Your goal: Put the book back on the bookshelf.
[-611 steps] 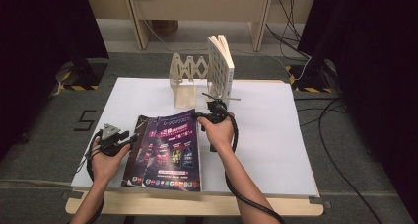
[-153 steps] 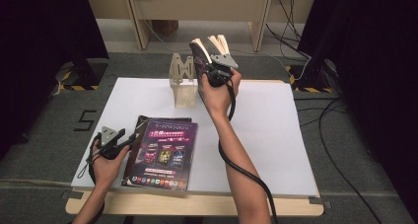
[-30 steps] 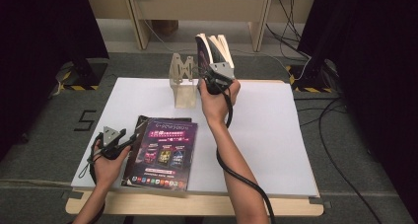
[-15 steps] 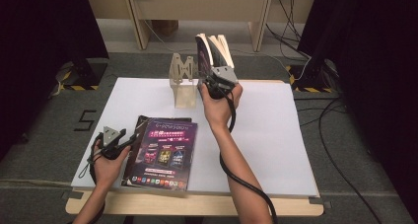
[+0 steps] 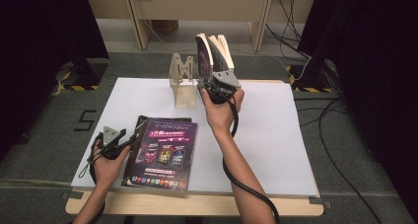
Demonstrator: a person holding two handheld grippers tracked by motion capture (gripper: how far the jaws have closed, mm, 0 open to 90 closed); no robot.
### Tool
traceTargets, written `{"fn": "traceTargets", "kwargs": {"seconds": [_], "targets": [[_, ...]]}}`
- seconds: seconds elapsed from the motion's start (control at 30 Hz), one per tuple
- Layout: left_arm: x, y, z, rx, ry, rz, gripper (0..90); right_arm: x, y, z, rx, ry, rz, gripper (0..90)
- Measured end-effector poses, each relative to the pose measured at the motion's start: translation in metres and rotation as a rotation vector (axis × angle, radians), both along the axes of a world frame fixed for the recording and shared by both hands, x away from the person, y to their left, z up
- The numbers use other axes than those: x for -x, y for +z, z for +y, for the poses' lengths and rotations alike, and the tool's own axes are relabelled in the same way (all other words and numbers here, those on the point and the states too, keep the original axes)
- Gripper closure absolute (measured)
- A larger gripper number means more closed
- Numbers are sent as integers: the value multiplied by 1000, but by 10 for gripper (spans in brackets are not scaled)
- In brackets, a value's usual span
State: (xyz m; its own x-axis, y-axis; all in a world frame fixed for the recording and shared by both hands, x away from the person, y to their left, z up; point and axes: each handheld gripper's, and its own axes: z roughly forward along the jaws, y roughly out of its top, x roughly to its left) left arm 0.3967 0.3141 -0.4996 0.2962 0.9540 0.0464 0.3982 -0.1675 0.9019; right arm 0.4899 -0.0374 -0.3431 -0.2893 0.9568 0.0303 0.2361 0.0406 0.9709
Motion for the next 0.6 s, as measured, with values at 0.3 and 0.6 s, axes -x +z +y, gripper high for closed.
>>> {"fn": "traceTargets", "kwargs": {"seconds": [0.3, 0.6], "targets": [[0, 0, -1, -3, 2, -3, 513, 10, -2, -6, 8, 20, 3, 563], [0, 0, -1, -7, 1, -3, 511, 15, -6, -9, 6, 42, 21, 573]]}}
